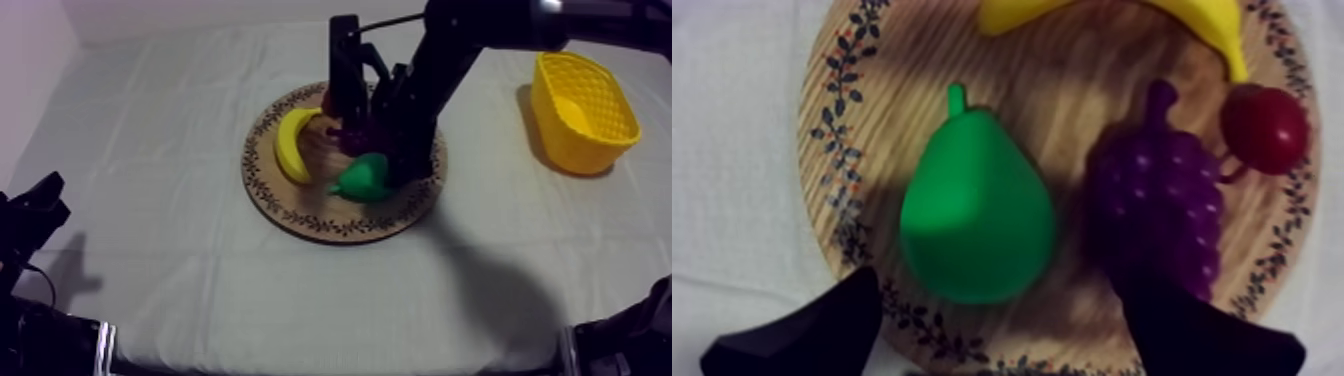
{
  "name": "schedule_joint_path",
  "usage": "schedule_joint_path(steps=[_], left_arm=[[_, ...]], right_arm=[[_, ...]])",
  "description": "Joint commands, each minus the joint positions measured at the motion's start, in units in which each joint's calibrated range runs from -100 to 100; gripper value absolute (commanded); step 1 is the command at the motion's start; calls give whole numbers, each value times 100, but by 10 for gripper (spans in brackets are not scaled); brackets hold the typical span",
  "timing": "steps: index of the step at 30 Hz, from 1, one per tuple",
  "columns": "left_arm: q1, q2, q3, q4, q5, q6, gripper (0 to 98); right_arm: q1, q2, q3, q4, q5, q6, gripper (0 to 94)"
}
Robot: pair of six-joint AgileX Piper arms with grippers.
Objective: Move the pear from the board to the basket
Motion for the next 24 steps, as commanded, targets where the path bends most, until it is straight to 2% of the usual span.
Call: schedule_joint_path(steps=[1,16,20,24], left_arm=[[-1,0,5,1,-1,1,1],[-1,0,5,1,-1,1,1],[-1,0,5,1,-1,1,1],[-1,0,5,1,-1,1,1]], right_arm=[[-9,168,-42,-17,4,2,818],[-96,1000,-460,-113,-143,62,749],[-98,1134,-563,-131,-150,91,688],[-103,1222,-613,-155,-154,111,583]])
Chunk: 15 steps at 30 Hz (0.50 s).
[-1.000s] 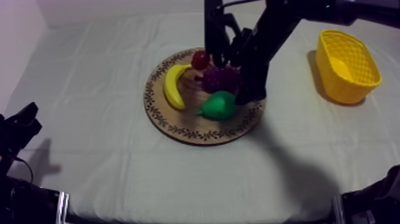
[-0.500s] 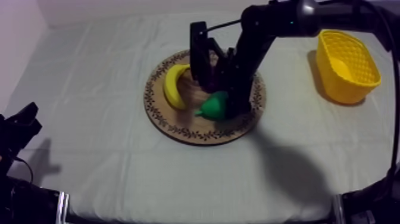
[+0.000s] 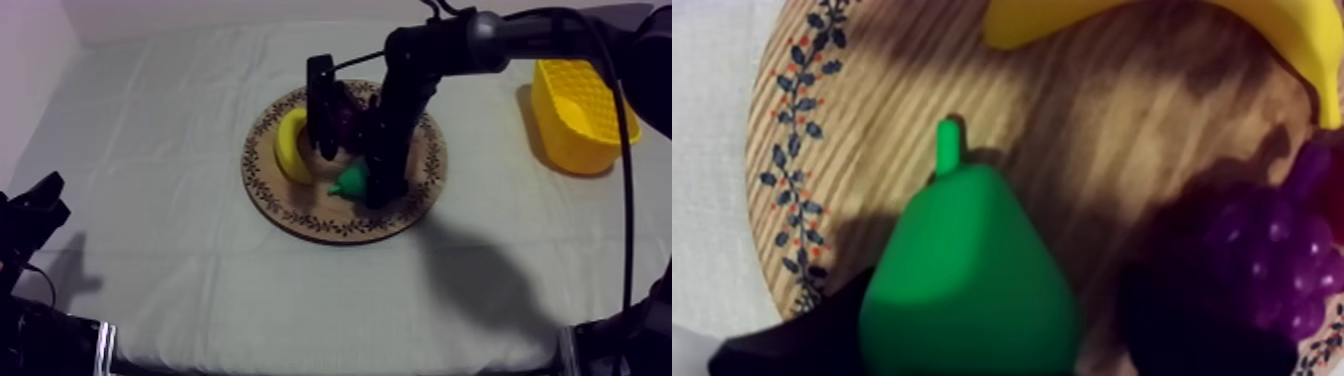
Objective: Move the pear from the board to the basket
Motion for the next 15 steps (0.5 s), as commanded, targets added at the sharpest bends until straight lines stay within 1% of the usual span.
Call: schedule_joint_path(steps=[1,5,7,10,15], left_arm=[[-1,0,5,1,-1,1,1],[-1,0,5,1,-1,1,1],[-1,0,5,1,-1,1,1],[-1,0,5,1,-1,1,1],[-1,0,5,1,-1,1,1]], right_arm=[[0,12,-2,-11,18,7,545],[-9,20,31,-27,0,9,380],[-16,-40,86,-35,10,14,334],[-18,-282,248,-43,46,9,303],[27,-1105,620,-79,241,-27,291]])
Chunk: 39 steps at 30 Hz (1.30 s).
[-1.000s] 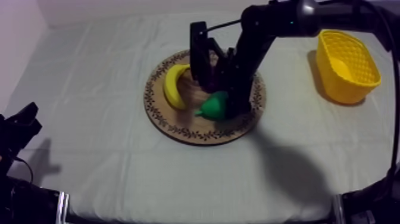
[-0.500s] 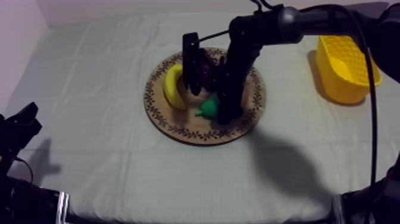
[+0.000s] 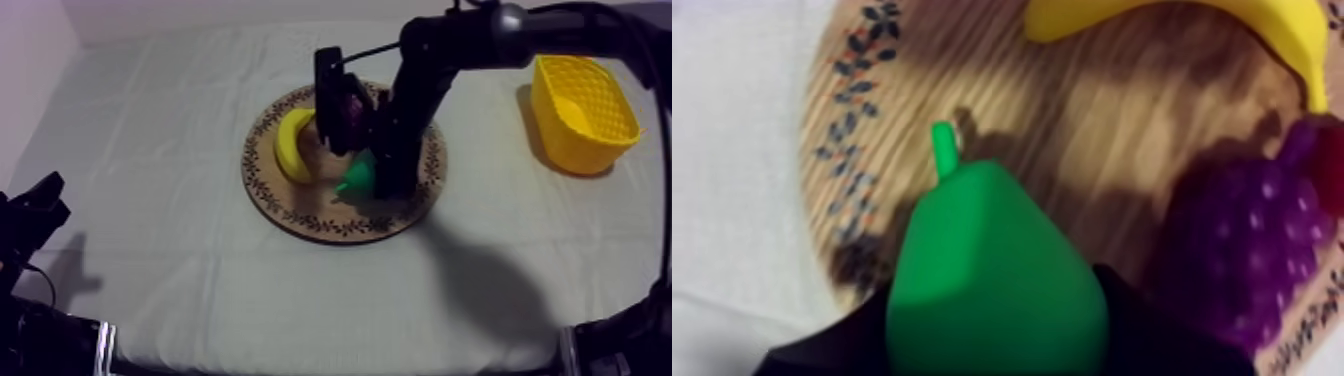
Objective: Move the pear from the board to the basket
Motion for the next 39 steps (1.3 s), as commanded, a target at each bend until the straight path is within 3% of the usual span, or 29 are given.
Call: schedule_joint_path(steps=[1,10,20,29,39], left_arm=[[-1,0,5,1,-1,1,1],[-1,0,5,1,-1,1,1],[-1,0,5,1,-1,1,1],[-1,0,5,1,-1,1,1],[-1,0,5,1,-1,1,1]], right_arm=[[24,-595,167,-7,87,-47,291],[468,-2413,318,-4,433,-614,302],[1642,-3438,16,-102,649,-996,319],[2789,-3496,-113,-142,579,-1055,328],[3554,-2759,196,-170,-150,-1074,339]])
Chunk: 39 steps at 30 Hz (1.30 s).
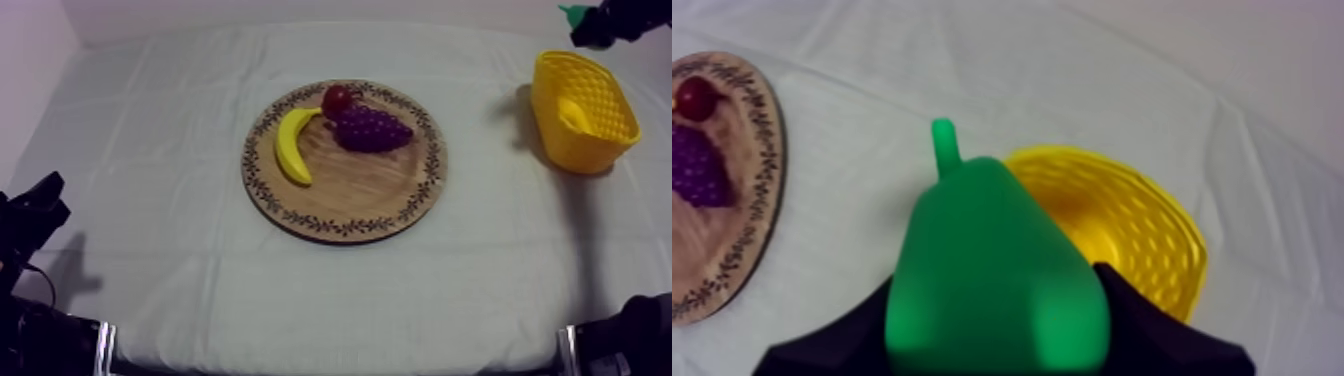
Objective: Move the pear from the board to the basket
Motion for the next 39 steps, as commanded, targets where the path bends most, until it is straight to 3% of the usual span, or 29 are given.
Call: schedule_joint_path(steps=[1,8,15,20,29,39], left_arm=[[-1,0,5,1,-1,1,1],[-1,0,5,1,-1,1,1],[-1,0,5,1,-1,1,1],[-1,0,5,1,-1,1,1],[-1,0,5,1,-1,1,1],[-1,0,5,1,-1,1,1]], right_arm=[[157,224,36,-23,-182,-7,341],[327,968,102,-17,-667,-45,377],[383,1264,-27,19,-725,-210,664],[392,1022,-90,-20,-567,-304,729],[168,-344,-43,161,-291,-819,671],[-293,-2190,218,535,-322,-1674,418]])
